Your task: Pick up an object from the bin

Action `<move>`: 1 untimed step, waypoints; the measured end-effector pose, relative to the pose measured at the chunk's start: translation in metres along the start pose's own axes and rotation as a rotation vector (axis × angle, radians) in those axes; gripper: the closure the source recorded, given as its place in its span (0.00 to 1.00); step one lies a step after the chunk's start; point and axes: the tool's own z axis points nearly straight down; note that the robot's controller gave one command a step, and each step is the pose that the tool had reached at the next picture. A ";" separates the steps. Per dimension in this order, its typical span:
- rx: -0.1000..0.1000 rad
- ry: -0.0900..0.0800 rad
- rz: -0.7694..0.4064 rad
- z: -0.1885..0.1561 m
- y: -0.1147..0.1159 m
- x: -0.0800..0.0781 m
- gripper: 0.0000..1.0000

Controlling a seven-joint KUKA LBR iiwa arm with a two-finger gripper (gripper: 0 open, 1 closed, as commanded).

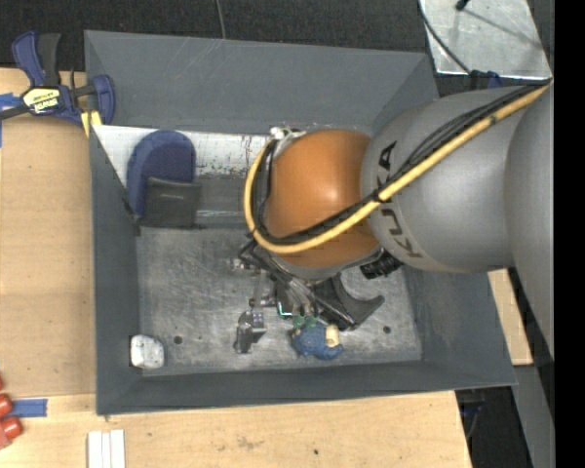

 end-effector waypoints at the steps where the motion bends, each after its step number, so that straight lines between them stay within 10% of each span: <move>1: 0.003 -0.005 0.006 0.005 -0.070 -0.014 0.00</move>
Offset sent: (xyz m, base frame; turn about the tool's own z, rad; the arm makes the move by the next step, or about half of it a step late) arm 0.0133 -0.0648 -0.0049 -0.0002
